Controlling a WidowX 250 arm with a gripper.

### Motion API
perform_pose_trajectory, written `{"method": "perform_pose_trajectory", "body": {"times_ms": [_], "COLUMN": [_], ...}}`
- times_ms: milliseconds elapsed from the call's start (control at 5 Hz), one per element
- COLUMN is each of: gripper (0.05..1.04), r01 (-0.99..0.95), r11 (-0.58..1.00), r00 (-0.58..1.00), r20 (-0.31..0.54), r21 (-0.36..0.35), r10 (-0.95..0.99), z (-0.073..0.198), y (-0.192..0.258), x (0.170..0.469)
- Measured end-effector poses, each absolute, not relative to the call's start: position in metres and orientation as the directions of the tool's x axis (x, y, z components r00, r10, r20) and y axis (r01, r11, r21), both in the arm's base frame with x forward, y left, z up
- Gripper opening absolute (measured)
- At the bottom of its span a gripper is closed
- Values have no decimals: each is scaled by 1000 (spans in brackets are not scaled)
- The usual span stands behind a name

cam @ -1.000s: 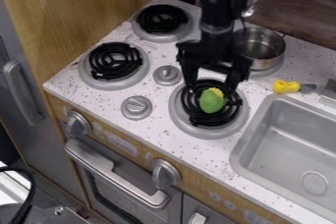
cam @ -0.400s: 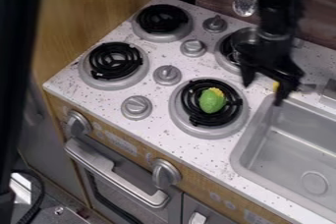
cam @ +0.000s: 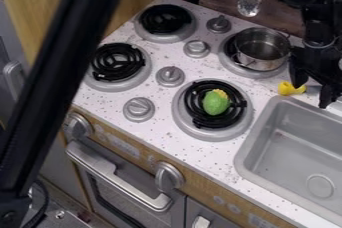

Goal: Take the yellow knife and put it in the middle of the front burners

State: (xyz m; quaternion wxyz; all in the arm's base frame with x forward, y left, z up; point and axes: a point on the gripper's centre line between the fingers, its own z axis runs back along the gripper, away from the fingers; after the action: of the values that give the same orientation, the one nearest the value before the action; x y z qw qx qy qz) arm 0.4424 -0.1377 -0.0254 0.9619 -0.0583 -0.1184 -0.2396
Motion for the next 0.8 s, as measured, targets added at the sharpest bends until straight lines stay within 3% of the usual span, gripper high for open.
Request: {"method": "perform_pose_trajectory", "body": {"times_ms": [800], "gripper": [999], "r01": [444], "r11": [896], "r00": [873], "r20": [230], "r21": [-13], "r10": [-430], "z": [-51], "y": [-103], "x": [490]}}
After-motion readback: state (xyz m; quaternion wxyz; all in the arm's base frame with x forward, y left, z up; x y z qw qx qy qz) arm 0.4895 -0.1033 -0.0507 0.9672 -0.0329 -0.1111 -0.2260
